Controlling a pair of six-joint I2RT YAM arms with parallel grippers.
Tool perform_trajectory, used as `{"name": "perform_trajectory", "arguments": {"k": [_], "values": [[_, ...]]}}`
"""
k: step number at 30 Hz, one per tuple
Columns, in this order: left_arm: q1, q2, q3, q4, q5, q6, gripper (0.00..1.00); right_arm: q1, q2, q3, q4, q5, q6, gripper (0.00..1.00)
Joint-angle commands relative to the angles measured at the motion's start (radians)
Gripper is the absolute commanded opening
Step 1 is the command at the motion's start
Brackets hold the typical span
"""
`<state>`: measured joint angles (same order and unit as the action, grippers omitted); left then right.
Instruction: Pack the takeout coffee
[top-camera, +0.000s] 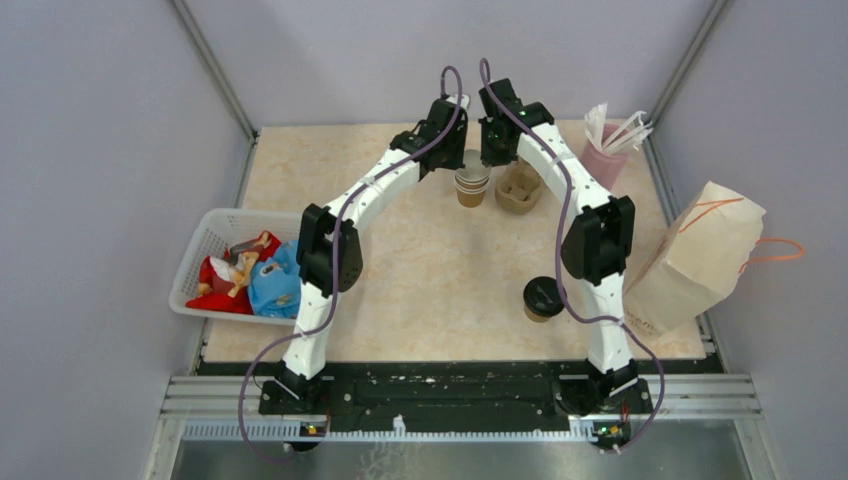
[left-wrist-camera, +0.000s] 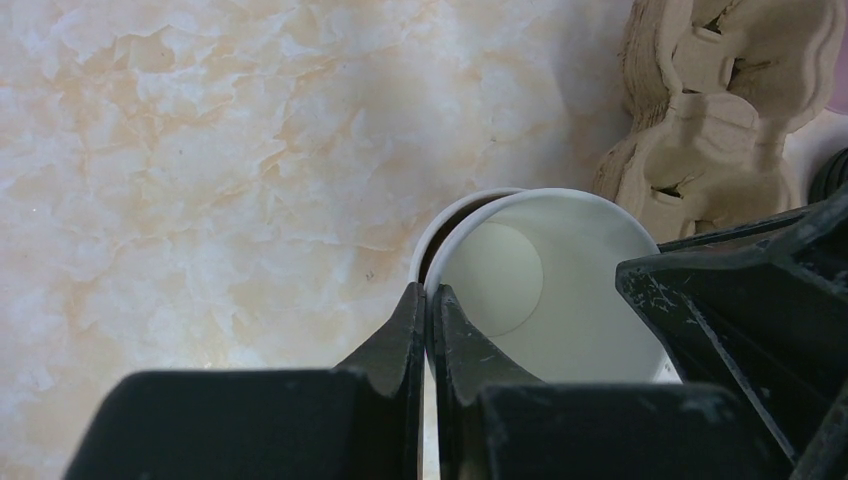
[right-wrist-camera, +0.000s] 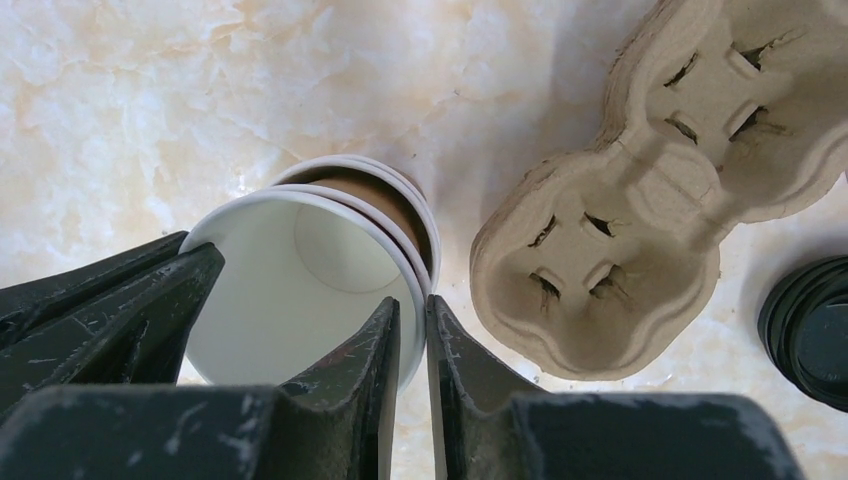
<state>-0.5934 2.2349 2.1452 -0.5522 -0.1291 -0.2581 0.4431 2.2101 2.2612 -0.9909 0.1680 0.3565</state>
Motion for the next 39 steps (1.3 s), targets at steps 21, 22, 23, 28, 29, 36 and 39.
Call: {"name": "perform_trajectory", "arguments": {"k": [21, 22, 23, 28, 29, 36, 39], "values": [[0.159, -0.138, -0.167, 0.118, 0.395, -0.279, 0.85, -0.084, -0.101, -0.159, 0.146, -0.260, 0.109, 0.00], [0.173, -0.149, -0.201, 0.140, 0.423, -0.306, 0.85, -0.089, -0.100, -0.159, 0.147, -0.266, 0.111, 0.00], [0.184, -0.157, -0.231, 0.159, 0.445, -0.328, 0.85, -0.091, -0.101, -0.158, 0.148, -0.270, 0.113, 0.00], [0.209, -0.180, -0.344, 0.232, 0.508, -0.375, 0.84, -0.093, -0.095, -0.135, 0.143, -0.285, 0.114, 0.00], [0.211, -0.182, -0.363, 0.250, 0.525, -0.389, 0.83, -0.093, -0.094, -0.133, 0.142, -0.286, 0.114, 0.00], [0.227, -0.161, -0.410, 0.332, 0.600, -0.479, 0.78, -0.093, -0.089, -0.131, 0.141, -0.286, 0.108, 0.00], [0.228, -0.140, -0.398, 0.334, 0.608, -0.494, 0.78, -0.093, -0.086, -0.131, 0.141, -0.290, 0.107, 0.00]]}}
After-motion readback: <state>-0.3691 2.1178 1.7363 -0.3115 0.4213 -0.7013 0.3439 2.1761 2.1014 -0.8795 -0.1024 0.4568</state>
